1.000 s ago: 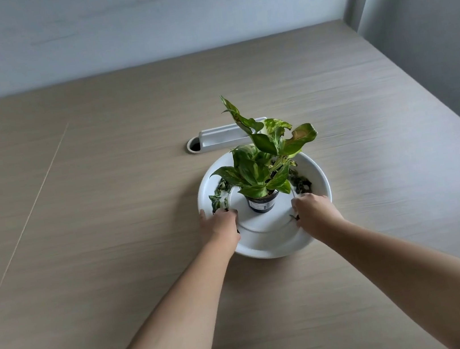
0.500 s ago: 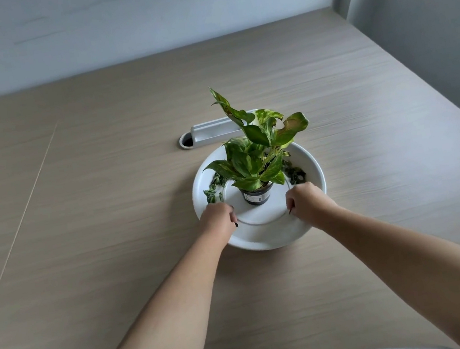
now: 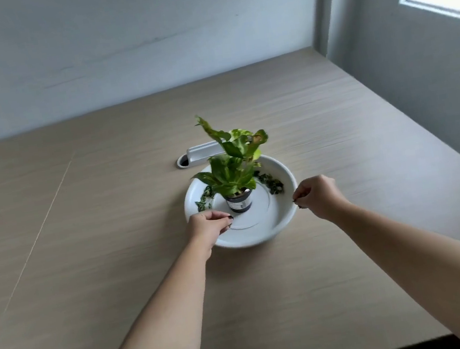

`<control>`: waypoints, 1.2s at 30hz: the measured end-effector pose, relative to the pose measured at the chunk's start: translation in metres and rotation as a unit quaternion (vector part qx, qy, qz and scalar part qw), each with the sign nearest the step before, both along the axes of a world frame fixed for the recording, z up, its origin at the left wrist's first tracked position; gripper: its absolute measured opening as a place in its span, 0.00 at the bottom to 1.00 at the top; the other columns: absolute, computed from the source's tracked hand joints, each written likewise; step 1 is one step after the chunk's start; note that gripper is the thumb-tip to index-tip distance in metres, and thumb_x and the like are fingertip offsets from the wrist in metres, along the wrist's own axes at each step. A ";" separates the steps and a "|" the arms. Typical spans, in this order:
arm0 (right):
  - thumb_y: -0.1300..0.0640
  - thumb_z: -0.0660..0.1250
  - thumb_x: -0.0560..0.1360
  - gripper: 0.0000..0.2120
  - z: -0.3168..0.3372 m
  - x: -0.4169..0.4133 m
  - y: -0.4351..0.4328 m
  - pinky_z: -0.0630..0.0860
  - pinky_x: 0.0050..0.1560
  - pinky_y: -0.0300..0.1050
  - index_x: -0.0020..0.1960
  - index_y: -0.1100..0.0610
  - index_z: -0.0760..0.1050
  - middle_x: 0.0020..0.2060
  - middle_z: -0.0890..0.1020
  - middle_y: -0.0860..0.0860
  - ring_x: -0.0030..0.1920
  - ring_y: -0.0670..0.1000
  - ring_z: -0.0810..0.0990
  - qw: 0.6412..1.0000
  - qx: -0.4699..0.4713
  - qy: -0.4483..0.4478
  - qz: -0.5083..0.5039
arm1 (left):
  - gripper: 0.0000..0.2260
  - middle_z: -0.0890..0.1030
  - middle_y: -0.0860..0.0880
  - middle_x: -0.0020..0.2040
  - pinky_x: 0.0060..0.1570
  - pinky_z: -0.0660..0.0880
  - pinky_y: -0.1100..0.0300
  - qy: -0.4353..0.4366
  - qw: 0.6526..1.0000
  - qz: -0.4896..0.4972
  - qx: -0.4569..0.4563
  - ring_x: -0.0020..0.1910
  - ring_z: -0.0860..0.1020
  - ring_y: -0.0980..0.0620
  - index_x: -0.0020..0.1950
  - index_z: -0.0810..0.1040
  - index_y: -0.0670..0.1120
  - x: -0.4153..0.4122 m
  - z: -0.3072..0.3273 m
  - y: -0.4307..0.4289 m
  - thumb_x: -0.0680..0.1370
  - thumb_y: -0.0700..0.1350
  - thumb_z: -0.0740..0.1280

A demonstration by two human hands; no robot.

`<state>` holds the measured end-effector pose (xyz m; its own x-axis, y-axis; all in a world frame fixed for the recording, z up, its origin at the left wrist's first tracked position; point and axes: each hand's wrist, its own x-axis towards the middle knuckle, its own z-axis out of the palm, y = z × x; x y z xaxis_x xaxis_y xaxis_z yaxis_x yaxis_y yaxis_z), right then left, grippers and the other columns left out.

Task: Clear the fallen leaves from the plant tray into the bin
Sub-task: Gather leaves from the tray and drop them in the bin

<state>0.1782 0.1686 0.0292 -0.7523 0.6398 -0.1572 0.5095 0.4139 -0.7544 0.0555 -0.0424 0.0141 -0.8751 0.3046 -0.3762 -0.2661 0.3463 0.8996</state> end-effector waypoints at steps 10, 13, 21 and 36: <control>0.67 0.70 0.68 0.06 0.020 0.309 0.126 0.67 0.22 0.25 0.37 0.58 0.82 0.29 0.80 0.54 0.32 0.50 0.78 0.977 0.036 -0.036 -0.208 | 0.08 0.82 0.46 0.32 0.41 0.79 0.63 0.044 0.952 -0.303 -0.014 0.32 0.79 0.53 0.33 0.81 0.44 0.235 0.025 0.204 0.68 0.33 0.71; 0.68 0.69 0.67 0.06 0.019 0.423 0.149 0.67 0.30 0.29 0.38 0.60 0.83 0.30 0.80 0.54 0.35 0.51 0.78 0.953 0.051 -0.064 -0.293 | 0.07 0.82 0.45 0.34 0.46 0.80 0.57 0.069 0.907 -0.415 -0.030 0.35 0.79 0.51 0.32 0.81 0.46 0.325 0.023 0.269 0.67 0.35 0.72; 0.70 0.67 0.67 0.13 -0.031 0.643 0.133 0.70 0.29 0.36 0.30 0.55 0.76 0.29 0.80 0.56 0.33 0.53 0.78 0.853 -0.036 -0.115 -0.508 | 0.04 0.79 0.51 0.31 0.25 0.67 0.78 0.207 0.699 -0.677 -0.100 0.27 0.73 0.62 0.40 0.85 0.43 0.536 -0.022 0.357 0.67 0.37 0.73; 0.63 0.70 0.72 0.14 -0.148 0.689 0.147 0.80 0.52 0.50 0.57 0.57 0.79 0.57 0.81 0.57 0.47 0.59 0.83 0.806 -0.198 -0.189 -0.525 | 0.18 0.80 0.49 0.59 0.54 0.74 0.57 0.206 0.493 -0.817 -0.217 0.57 0.79 0.49 0.62 0.76 0.50 0.619 -0.154 0.430 0.73 0.50 0.71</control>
<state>0.8668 0.3152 -0.1192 0.3204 0.7358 -0.5966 0.6465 -0.6302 -0.4300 0.6744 0.3876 -0.1397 0.3753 0.6982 -0.6097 0.8616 -0.0203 0.5071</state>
